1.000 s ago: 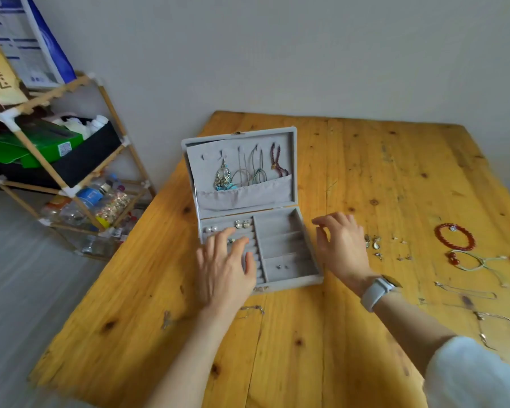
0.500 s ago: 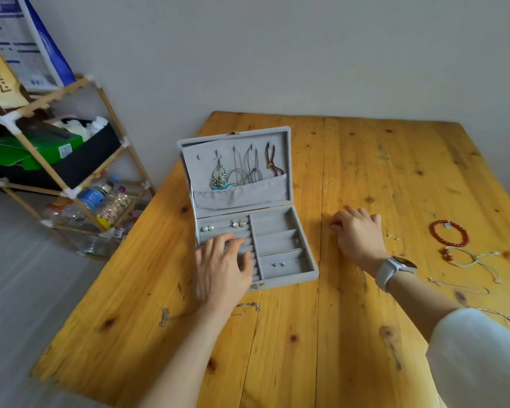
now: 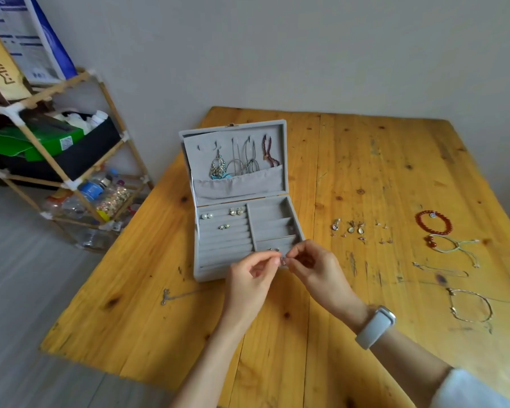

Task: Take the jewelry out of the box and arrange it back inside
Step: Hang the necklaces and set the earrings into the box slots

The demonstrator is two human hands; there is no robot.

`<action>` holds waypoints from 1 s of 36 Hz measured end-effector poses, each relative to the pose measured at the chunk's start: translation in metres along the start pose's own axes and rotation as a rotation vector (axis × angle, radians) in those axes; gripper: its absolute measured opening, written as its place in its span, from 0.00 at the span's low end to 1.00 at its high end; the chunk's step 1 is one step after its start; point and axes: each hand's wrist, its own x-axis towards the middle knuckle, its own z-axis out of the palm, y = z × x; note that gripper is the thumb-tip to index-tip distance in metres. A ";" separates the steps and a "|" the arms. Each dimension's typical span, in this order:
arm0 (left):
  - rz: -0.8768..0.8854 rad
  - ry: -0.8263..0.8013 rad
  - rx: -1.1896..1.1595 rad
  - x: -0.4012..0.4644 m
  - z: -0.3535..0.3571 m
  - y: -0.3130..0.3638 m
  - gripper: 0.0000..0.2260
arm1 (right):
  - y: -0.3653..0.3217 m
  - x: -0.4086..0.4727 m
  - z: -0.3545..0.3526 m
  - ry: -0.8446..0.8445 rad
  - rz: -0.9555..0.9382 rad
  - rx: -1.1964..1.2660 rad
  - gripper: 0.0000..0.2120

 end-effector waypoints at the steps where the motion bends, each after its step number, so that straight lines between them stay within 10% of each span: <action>1: -0.004 0.002 -0.006 -0.001 0.001 -0.001 0.12 | -0.001 -0.001 0.000 0.003 -0.005 -0.007 0.08; 16: -0.025 -0.019 0.047 0.002 0.008 -0.004 0.14 | 0.007 -0.005 -0.014 0.011 0.005 -0.029 0.08; 26: -0.023 -0.056 0.044 0.012 -0.005 0.004 0.12 | 0.048 0.071 -0.069 0.257 0.139 -0.949 0.15; 36: -0.478 0.162 -0.782 0.033 -0.026 0.026 0.07 | 0.048 0.094 -0.063 0.133 0.155 -1.076 0.11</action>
